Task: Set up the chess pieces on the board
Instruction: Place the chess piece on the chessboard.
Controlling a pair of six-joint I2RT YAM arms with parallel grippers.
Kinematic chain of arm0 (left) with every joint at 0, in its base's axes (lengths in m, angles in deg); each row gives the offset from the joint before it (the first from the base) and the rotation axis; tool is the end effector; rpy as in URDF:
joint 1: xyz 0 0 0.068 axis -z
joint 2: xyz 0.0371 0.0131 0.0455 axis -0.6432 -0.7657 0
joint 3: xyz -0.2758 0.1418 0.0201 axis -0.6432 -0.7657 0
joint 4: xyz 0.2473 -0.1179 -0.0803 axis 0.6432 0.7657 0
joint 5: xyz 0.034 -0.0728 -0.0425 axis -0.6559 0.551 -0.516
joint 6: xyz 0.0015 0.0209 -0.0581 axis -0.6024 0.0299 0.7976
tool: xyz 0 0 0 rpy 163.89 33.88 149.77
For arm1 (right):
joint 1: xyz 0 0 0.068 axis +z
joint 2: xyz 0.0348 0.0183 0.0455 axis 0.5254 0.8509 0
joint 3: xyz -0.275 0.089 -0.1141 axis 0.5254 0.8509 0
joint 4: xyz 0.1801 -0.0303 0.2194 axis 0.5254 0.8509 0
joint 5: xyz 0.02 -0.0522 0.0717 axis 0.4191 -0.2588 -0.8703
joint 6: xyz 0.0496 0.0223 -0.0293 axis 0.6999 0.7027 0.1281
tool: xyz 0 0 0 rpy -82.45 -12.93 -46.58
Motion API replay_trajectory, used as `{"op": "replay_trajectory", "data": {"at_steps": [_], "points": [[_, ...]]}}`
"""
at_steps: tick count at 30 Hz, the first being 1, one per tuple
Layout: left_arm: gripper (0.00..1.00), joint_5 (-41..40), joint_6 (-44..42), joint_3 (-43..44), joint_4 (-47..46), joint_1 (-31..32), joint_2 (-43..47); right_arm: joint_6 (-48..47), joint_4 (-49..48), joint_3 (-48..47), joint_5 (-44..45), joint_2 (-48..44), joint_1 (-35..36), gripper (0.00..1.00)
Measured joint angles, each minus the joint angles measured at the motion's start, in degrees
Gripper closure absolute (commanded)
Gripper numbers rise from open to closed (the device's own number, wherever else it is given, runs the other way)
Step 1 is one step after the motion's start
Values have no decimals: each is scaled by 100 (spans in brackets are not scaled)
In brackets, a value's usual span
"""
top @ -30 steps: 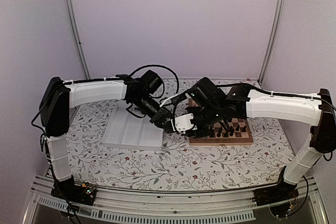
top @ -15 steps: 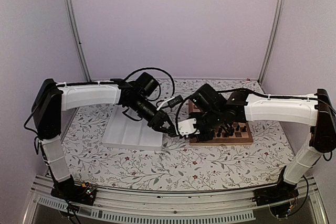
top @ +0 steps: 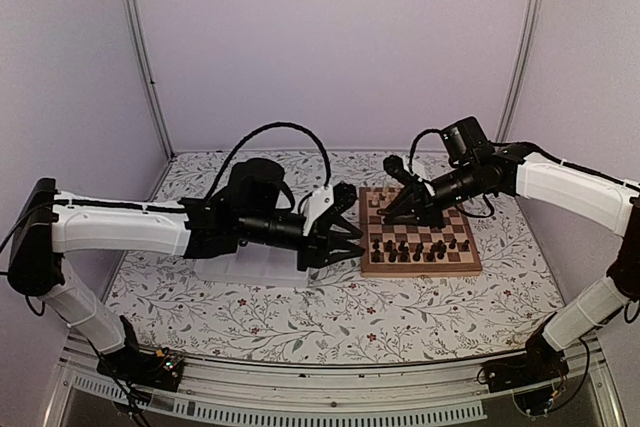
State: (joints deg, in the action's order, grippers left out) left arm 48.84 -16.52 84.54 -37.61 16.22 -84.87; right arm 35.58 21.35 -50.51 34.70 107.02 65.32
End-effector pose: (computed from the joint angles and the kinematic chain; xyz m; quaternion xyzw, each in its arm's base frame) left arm 0.1959 -0.3320 0.2920 0.5392 0.6108 -0.4030 0.4170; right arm 0.2682 0.2146 0.3135 -0.6172 0.6359 0.3060 0.3480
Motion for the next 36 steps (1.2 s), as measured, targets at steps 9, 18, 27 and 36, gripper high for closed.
{"op": "replay_trajectory", "data": {"at_steps": [9, 18, 27, 36], "points": [[60, -654, -256, 168, -1283, 225, -490, 291, 35, 149, -1244, -28, -136, 90], [72, -721, -203, 420, -1397, 225, -863, 278, 44, 157, -1576, -120, -140, 89], [76, -466, -42, 507, -1405, 173, -942, 195, 116, 166, -1580, -140, -146, 89], [84, -63, 323, 640, -1519, 85, -1075, 146, 136, 229, -1554, -195, -146, 89]]}}
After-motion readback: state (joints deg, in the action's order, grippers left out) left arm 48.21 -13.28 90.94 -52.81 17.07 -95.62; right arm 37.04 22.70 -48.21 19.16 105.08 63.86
